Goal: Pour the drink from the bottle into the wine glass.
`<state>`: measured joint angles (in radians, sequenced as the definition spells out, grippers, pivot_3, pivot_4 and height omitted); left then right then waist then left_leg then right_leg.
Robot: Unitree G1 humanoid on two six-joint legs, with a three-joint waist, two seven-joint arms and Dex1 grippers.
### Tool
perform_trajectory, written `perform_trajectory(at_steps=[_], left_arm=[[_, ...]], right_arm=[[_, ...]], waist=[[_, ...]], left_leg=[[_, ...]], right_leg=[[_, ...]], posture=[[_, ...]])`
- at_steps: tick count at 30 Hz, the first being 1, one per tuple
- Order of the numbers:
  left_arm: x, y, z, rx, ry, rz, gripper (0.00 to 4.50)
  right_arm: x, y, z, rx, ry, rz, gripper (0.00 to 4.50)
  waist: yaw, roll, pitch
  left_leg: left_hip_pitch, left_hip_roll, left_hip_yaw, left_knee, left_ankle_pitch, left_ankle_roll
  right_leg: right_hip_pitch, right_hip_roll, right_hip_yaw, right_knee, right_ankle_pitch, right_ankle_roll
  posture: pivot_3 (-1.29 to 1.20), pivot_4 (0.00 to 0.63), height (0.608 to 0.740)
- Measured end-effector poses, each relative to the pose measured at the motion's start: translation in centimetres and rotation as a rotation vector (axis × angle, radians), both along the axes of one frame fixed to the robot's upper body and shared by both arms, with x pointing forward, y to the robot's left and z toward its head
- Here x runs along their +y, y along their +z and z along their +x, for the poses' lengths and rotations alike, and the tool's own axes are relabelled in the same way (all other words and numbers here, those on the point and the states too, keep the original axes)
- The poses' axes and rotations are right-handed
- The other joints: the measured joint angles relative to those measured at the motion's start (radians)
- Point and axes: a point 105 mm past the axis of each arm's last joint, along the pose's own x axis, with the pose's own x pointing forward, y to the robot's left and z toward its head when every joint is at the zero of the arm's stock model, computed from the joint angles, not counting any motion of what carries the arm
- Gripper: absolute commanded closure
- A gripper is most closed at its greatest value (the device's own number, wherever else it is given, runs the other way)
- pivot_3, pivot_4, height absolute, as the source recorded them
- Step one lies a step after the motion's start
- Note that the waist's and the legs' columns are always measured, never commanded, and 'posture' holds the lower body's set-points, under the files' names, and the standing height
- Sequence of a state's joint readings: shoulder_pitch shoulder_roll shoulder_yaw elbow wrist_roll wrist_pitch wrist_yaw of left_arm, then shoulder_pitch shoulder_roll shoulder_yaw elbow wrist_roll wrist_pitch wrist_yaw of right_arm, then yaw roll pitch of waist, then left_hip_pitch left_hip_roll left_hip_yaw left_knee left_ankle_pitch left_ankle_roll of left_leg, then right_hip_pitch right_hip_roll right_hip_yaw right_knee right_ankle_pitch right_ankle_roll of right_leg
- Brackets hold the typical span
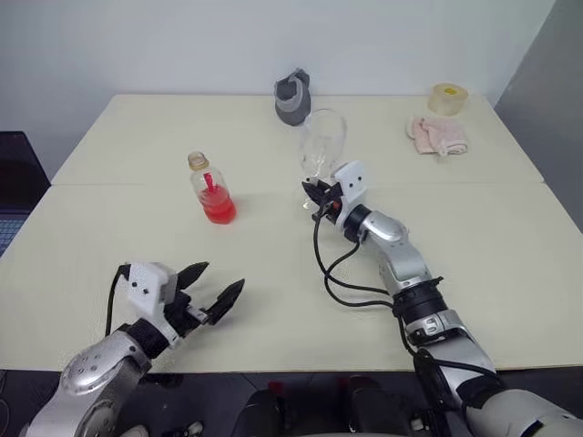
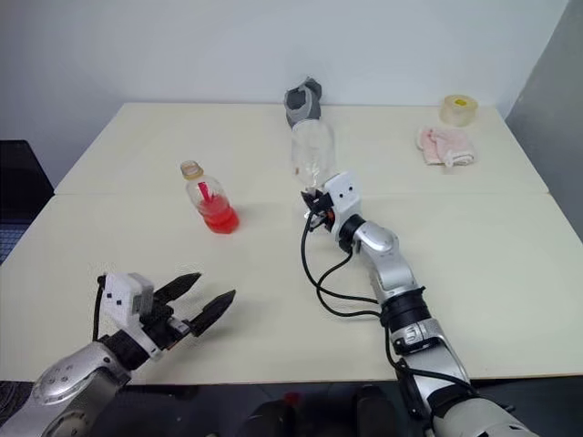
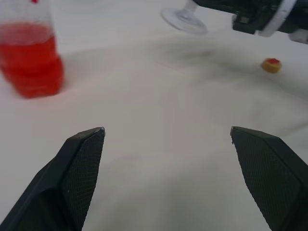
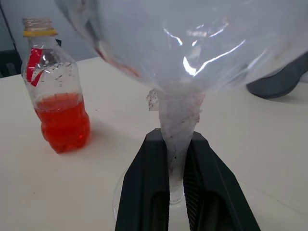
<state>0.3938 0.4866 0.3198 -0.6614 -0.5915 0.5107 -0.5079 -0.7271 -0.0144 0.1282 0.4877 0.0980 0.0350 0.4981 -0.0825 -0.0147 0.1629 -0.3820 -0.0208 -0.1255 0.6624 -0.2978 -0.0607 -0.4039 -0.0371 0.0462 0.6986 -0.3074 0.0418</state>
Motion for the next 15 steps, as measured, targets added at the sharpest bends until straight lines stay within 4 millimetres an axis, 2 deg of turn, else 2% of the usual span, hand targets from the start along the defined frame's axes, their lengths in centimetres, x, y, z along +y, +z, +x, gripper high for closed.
perform_trajectory(at_steps=[4,9,15], left_arm=[[-0.2,-0.2,-1.1,-0.002,0.001,0.026,0.0],[-0.1,0.1,-1.1,-0.028,0.008,0.041,0.0],[-0.3,1.0,-0.3,-0.077,-0.004,0.042,0.0]], right_arm=[[0.2,-2.0,0.0,0.052,-0.001,-0.042,4.38],[0.0,-4.2,0.2,0.113,-0.012,-0.09,4.38],[-0.5,-4.5,0.3,0.094,-0.017,-0.124,4.38]], waist=[[0.006,0.0,0.0],[0.007,0.0,0.0],[0.007,0.0,0.0]], left_leg=[[0.0,0.0,-0.001,0.0,0.0,0.0],[0.0,0.0,-0.001,0.0,0.0,0.0],[0.0,0.0,0.0,0.0,0.0,0.0]], right_leg=[[0.0,0.0,-0.001,0.0,0.0,-0.001],[0.001,0.001,-0.001,0.0,0.0,-0.001],[0.001,0.001,-0.001,0.0,0.0,-0.001]], posture=[[0.0,0.15,0.74],[0.0,0.15,0.74],[0.0,0.15,0.74]])
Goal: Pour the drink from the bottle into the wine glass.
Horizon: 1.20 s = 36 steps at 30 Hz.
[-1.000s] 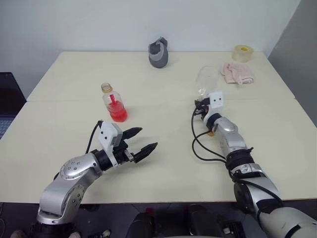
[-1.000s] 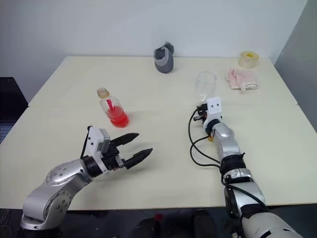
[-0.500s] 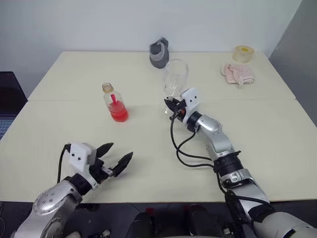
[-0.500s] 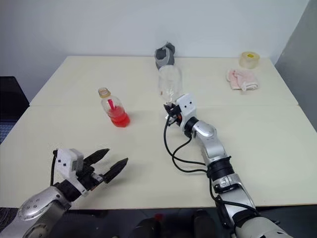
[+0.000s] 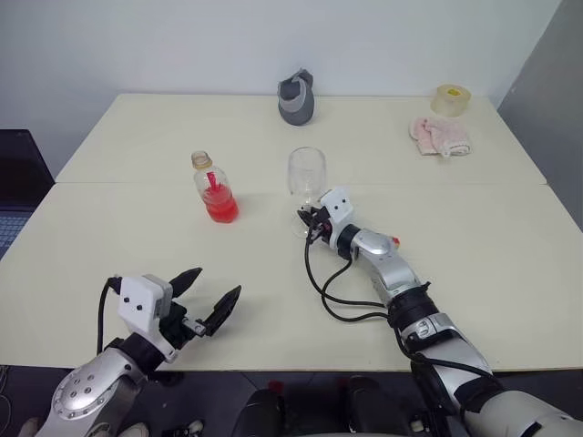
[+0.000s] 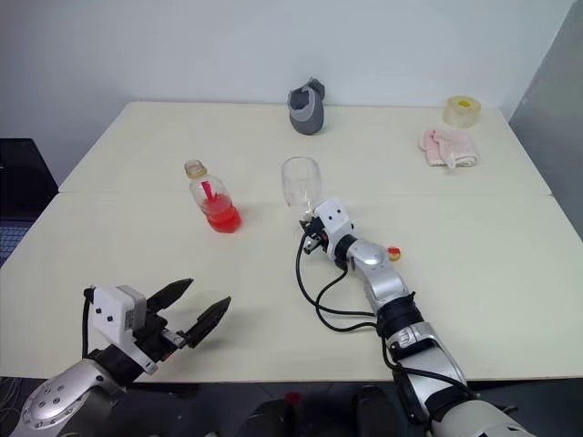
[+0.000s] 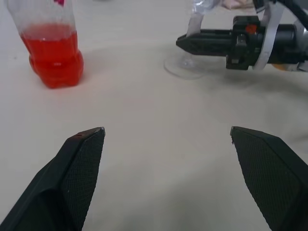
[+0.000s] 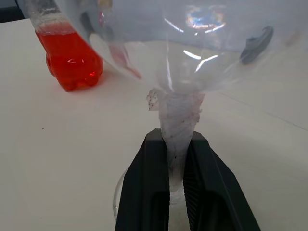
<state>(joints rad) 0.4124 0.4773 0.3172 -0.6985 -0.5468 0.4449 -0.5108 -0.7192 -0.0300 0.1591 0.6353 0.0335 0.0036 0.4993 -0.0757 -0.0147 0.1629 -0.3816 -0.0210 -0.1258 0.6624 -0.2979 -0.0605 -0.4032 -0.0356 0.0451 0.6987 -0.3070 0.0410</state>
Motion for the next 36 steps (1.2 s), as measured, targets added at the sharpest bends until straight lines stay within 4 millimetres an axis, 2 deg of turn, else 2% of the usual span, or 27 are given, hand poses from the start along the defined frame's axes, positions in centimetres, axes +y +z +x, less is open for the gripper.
perform_trajectory(at_steps=[6,9,14,19,23,26,30,36], left_arm=[[-0.1,0.0,0.2,-0.002,-0.004,0.003,0.0],[-0.4,0.3,0.6,-0.019,-0.017,0.001,0.0],[-0.3,-0.2,0.7,-0.003,-0.011,0.0,0.0],[-0.3,0.1,1.1,-0.015,-0.013,-0.001,0.0],[-0.2,0.1,1.2,-0.018,-0.013,-0.001,0.0],[0.1,-0.2,1.5,-0.007,0.006,-0.001,0.0],[0.9,-0.3,2.8,-0.018,0.051,0.004,0.0],[2.7,-0.7,5.3,-0.041,0.142,0.018,0.0]], right_arm=[[-0.3,0.0,0.0,-0.003,-0.005,-0.005,4.38],[-0.3,-0.1,0.0,0.007,0.001,0.001,3.39],[-0.8,-1.7,-0.6,0.063,0.004,-0.007,1.72],[-1.2,-0.5,-0.8,0.009,0.003,0.0,0.03],[-2.0,-0.6,-1.7,0.026,0.006,0.005,0.03],[-2.6,0.5,-2.4,0.024,0.015,0.032,0.03],[-3.1,1.9,-3.8,0.013,0.05,0.061,0.03],[-4.7,2.1,-6.3,0.039,0.094,0.023,0.03]], waist=[[0.001,0.0,0.0],[0.001,0.0,0.0],[0.001,0.0,0.0],[0.001,0.0,0.0],[0.004,0.0,0.0],[0.008,0.0,0.0],[0.015,0.0,0.0],[0.025,0.0,0.0]], left_leg=[[0.0,0.0,0.0,0.0,0.0,0.0],[0.0,0.0,0.0,0.0,0.0,0.0],[0.0,0.0,0.0,0.0,0.0,0.0],[0.0,0.0,-0.001,0.0,0.0,0.0],[0.0,0.0,-0.001,0.0,0.0,0.0],[0.0,0.0,0.0,0.0,0.0,0.0],[0.0,0.0,-0.001,0.0,0.0,0.0],[0.0,-0.001,-0.002,0.0,0.0,0.0]], right_leg=[[0.0,0.0,0.0,0.0,0.0,0.0],[0.0,0.0,0.0,0.0,0.0,0.0],[0.0,0.0,0.0,0.0,0.0,0.0],[0.0,0.0,0.0,0.0,0.0,0.0],[0.0,0.0,0.0,0.0,0.0,0.0],[0.0,0.0,0.0,0.0,0.0,0.0],[0.0,0.0,0.0,0.0,0.0,0.0],[0.001,0.0,-0.001,-0.001,0.0,0.0]], posture=[[0.0,0.15,0.74],[0.0,0.15,0.74],[0.0,0.15,0.74],[0.0,0.15,0.74],[0.0,0.15,0.74],[0.0,0.15,0.74],[0.0,0.15,0.74],[0.0,0.15,0.74]])
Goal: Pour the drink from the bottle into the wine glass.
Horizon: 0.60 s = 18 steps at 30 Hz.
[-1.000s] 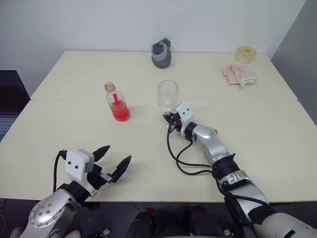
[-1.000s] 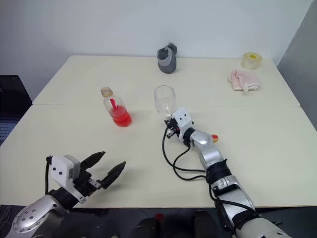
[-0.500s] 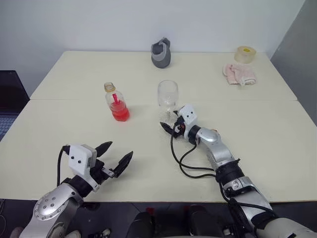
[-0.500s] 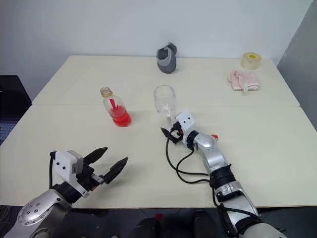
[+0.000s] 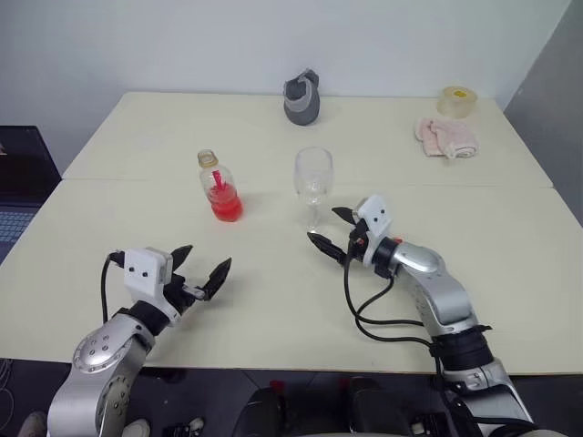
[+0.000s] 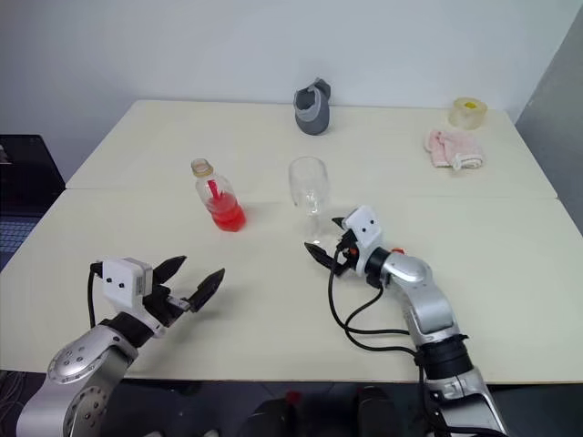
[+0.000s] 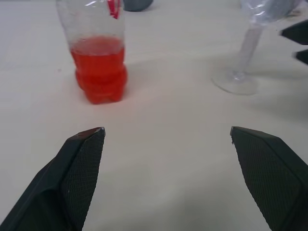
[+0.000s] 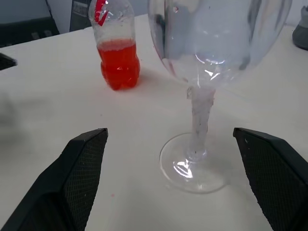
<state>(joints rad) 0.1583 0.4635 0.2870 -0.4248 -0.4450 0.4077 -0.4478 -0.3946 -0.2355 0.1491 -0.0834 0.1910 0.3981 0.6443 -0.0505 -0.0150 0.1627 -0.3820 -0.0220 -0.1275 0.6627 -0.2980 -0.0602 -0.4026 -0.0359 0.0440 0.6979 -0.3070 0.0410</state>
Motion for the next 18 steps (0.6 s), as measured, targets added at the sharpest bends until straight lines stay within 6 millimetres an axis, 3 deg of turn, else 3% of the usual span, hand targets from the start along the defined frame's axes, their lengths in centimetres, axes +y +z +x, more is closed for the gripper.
perform_trajectory(at_steps=[9,18], left_arm=[[1.5,0.5,3.9,-0.093,0.085,0.052,0.0],[0.7,0.2,6.5,-0.128,0.096,0.047,0.0]], right_arm=[[-1.9,0.4,-5.8,0.038,0.189,0.022,0.03],[-1.8,2.5,-6.0,0.014,0.207,0.109,0.03]], waist=[[0.006,0.0,0.0],[0.01,-0.001,0.0]], left_leg=[[0.0,0.0,-0.001,0.0,0.0,0.0],[0.0,-0.001,-0.002,0.001,0.0,0.0]], right_leg=[[0.001,0.0,-0.001,-0.001,0.0,0.0],[0.001,0.0,-0.002,-0.001,0.0,0.0]], posture=[[0.0,0.15,0.74],[0.0,0.15,0.74]])
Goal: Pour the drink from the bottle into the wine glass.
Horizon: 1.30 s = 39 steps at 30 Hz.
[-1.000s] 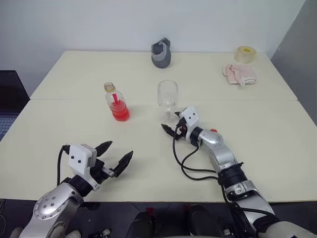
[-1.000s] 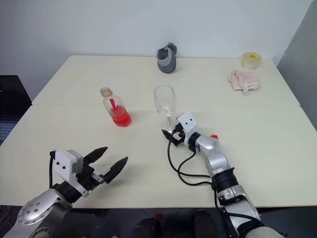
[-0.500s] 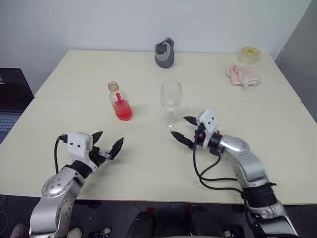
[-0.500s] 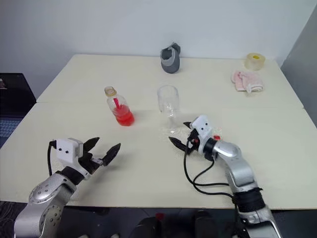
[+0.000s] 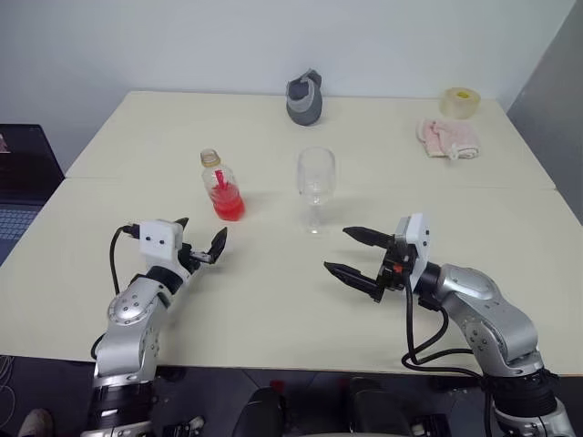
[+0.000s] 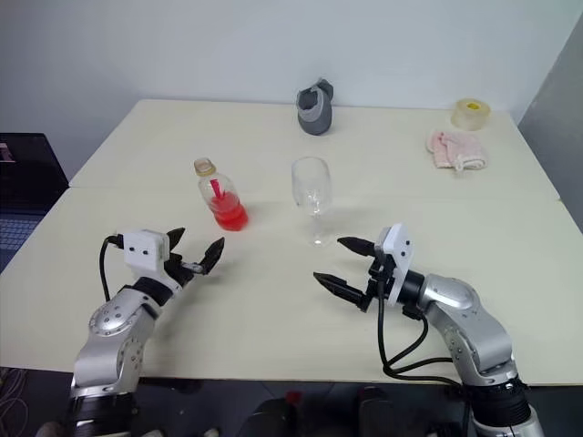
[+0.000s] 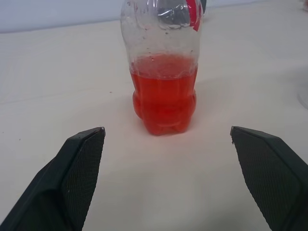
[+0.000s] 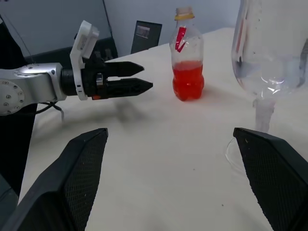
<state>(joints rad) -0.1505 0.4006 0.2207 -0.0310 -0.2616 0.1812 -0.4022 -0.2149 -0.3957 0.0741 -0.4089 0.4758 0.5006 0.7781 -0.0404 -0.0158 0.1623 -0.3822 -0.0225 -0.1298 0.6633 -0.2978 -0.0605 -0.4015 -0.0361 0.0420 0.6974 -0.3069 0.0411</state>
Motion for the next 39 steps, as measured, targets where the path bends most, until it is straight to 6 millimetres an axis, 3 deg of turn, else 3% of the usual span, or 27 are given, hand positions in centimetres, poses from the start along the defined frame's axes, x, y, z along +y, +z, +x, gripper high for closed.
perform_trajectory(at_steps=[4,10,27,39], left_arm=[[-0.7,0.9,1.4,-0.042,-0.018,0.013,0.0],[-0.8,0.1,2.7,-0.036,-0.022,0.018,0.0],[-2.2,0.4,6.7,-0.088,-0.036,-0.012,0.0],[-2.6,0.4,8.2,-0.102,-0.032,-0.019,0.0]], right_arm=[[0.3,0.3,0.2,0.0,-0.008,0.016,0.03],[0.5,0.7,0.3,-0.008,-0.012,0.02,0.03],[0.9,0.8,0.1,-0.01,-0.012,0.012,0.03],[0.9,1.0,0.0,-0.015,-0.02,0.009,0.03]], waist=[[0.002,0.0,0.0],[0.002,0.0,0.0],[0.002,-0.001,0.0],[0.001,-0.001,0.0]], left_leg=[[0.0,0.0,0.0,0.0,0.0,0.0],[0.0,0.0,0.0,0.0,0.0,0.0],[0.0,-0.002,-0.001,0.001,0.0,-0.001],[0.0,-0.002,-0.001,0.001,0.0,-0.001]], right_leg=[[0.0,0.0,0.0,0.0,0.0,0.0],[0.0,0.0,0.0,0.0,0.0,0.0],[0.0,0.0,-0.001,0.0,0.0,0.0],[0.0,0.0,-0.001,0.0,0.0,0.0]], posture=[[0.0,0.15,0.74],[0.0,0.15,0.74],[0.0,0.15,0.74],[0.0,0.15,0.74]])
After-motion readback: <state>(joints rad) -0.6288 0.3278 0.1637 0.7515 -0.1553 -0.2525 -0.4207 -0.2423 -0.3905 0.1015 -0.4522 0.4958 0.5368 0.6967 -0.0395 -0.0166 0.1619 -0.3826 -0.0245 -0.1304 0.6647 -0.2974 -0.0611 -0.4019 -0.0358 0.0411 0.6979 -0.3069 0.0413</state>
